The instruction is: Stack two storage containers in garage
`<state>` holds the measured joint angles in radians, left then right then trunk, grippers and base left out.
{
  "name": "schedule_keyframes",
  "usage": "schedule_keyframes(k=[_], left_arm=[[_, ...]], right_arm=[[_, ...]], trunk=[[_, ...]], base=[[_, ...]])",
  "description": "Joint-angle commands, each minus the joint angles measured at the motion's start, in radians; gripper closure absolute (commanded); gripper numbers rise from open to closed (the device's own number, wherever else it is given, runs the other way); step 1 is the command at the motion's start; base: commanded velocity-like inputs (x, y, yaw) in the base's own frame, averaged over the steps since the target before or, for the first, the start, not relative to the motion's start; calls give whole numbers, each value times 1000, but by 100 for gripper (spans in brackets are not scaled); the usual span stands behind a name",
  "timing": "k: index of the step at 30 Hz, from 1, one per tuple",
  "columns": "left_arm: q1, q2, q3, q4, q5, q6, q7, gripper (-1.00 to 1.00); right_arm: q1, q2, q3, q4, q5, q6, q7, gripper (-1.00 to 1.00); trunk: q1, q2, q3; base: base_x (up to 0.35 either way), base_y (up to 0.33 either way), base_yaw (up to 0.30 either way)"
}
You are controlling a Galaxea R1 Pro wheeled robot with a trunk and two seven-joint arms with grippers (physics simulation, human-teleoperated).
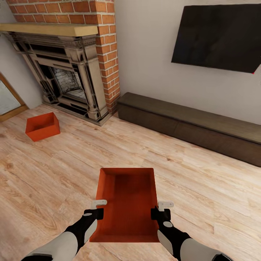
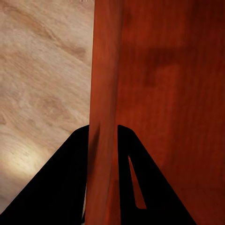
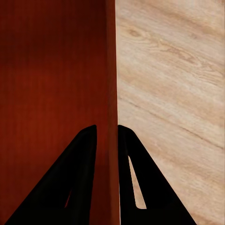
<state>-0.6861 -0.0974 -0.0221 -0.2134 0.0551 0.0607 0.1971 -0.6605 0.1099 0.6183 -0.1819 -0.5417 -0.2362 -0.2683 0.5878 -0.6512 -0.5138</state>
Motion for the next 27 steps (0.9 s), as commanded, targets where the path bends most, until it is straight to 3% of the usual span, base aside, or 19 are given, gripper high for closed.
schedule_keyframes(k=[1,27], left_arm=[[0,16,28,0,15,6,8,100],[0,16,28,0,15,6,8,100]], right_arm=[[-1,-16,-51,-3,11,-11,-2,100],[-1,-16,-52,-4,11,-11,-2,100]], trunk=[[0,-1,1],[0,-1,43]], base=[[0,0,0],[0,0,0]])
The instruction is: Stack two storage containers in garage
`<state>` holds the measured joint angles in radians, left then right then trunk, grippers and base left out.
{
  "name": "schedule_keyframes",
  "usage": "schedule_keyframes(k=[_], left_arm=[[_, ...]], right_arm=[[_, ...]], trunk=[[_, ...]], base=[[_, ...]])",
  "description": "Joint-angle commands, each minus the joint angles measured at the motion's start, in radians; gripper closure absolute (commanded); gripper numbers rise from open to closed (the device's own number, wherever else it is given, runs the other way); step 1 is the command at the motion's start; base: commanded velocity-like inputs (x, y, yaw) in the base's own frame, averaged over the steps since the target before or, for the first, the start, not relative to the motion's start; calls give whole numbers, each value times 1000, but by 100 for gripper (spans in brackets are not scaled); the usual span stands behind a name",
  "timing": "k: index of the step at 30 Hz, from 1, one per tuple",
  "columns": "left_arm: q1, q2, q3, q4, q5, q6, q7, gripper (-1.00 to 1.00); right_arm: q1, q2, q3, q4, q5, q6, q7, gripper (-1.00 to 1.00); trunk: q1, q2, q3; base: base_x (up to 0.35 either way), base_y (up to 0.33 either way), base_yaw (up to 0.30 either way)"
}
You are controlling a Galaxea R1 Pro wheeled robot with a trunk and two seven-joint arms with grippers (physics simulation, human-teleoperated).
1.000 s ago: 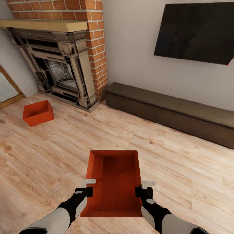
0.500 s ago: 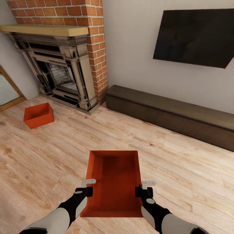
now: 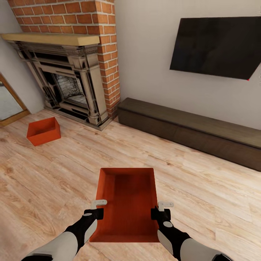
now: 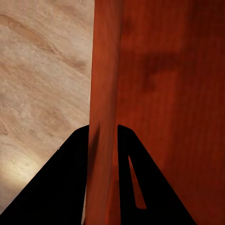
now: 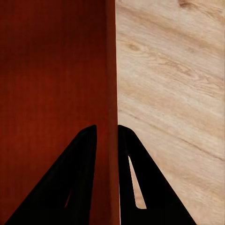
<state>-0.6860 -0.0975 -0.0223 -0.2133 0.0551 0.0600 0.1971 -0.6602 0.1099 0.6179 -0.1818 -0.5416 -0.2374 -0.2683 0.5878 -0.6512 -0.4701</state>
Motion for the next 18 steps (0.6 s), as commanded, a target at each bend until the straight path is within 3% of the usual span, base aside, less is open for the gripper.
schedule_keyframes(k=[1,18], left_arm=[[0,16,28,0,16,7,8,100],[0,16,28,0,16,7,8,100]], right_arm=[[-1,-16,-52,-4,11,-10,-2,100],[-1,-16,-51,-4,11,-10,-2,100]], trunk=[[0,-1,1],[0,-1,28]], base=[[0,0,0],[0,0,0]])
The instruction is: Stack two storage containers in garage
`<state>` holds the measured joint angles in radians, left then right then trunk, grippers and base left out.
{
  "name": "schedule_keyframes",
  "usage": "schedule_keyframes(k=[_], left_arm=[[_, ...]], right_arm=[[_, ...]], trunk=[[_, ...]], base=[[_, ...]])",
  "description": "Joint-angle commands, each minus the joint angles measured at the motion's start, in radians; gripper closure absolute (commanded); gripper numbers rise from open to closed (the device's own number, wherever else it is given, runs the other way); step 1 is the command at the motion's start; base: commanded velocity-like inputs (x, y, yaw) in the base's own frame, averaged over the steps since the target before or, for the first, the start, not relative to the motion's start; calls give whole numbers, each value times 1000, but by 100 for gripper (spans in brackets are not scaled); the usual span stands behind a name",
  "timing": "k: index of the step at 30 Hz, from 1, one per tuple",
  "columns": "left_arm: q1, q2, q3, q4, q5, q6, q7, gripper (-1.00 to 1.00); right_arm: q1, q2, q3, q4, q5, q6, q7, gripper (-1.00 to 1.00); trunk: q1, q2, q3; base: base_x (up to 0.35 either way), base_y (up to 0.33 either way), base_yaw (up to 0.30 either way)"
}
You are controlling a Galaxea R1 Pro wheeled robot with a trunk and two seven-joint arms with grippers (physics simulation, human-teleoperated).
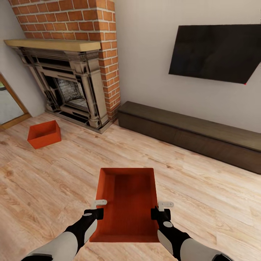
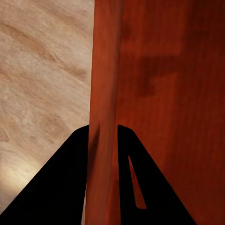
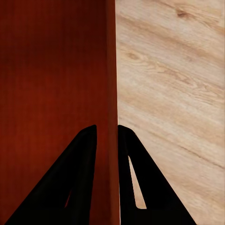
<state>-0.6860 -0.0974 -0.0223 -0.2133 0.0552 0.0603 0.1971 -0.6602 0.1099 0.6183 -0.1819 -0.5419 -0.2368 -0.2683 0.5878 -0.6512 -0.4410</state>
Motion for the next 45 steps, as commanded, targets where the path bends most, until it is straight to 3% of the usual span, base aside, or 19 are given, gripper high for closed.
schedule_keyframes(k=[1,45], left_arm=[[0,16,28,0,15,7,8,100],[0,16,28,0,15,4,8,100]], right_arm=[[-2,-16,-51,-4,11,-10,-2,100],[-1,-16,-51,-3,11,-10,-2,100]], trunk=[[0,-1,1],[0,-1,72]], base=[[0,0,0],[0,0,0]])
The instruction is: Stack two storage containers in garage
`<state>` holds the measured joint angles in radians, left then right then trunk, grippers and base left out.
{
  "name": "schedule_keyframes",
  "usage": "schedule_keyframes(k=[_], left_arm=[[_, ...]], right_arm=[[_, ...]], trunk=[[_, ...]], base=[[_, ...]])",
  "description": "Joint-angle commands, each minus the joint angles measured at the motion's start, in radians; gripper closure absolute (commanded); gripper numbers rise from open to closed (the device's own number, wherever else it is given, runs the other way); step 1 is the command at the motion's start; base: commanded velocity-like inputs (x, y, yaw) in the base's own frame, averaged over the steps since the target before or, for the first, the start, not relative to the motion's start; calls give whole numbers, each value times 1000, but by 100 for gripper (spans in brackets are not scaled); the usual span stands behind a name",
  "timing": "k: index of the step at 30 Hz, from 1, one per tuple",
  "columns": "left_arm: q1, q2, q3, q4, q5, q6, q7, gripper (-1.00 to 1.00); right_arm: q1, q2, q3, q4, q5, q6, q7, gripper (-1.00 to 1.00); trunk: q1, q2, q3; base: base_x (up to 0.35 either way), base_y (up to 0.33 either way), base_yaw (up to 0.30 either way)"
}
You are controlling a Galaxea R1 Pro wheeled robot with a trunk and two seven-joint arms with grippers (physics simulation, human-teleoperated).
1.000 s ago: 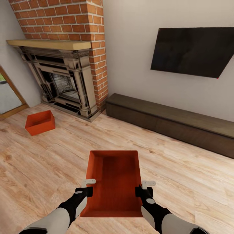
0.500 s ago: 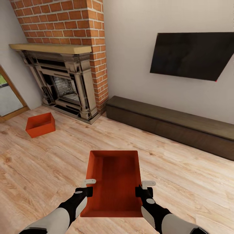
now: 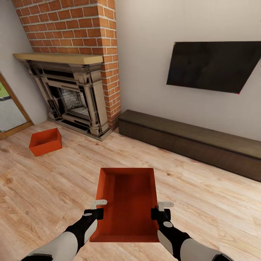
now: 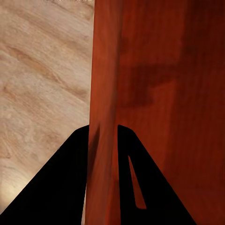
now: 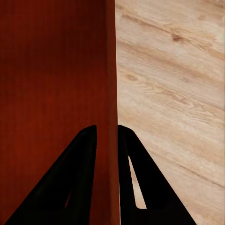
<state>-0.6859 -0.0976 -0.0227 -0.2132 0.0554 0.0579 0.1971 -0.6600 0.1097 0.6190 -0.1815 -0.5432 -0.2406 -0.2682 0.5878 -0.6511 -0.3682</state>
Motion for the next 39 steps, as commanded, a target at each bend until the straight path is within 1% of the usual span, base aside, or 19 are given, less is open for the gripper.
schedule_keyframes(k=[1,39], left_arm=[[0,16,28,0,15,7,8,100],[0,16,29,0,15,7,8,100]], right_arm=[[-1,-16,-52,-4,12,-6,-2,100],[-1,-16,-52,-4,12,-6,-2,100]], trunk=[[0,-1,0],[0,-1,62]], base=[[0,0,0],[0,0,0]])
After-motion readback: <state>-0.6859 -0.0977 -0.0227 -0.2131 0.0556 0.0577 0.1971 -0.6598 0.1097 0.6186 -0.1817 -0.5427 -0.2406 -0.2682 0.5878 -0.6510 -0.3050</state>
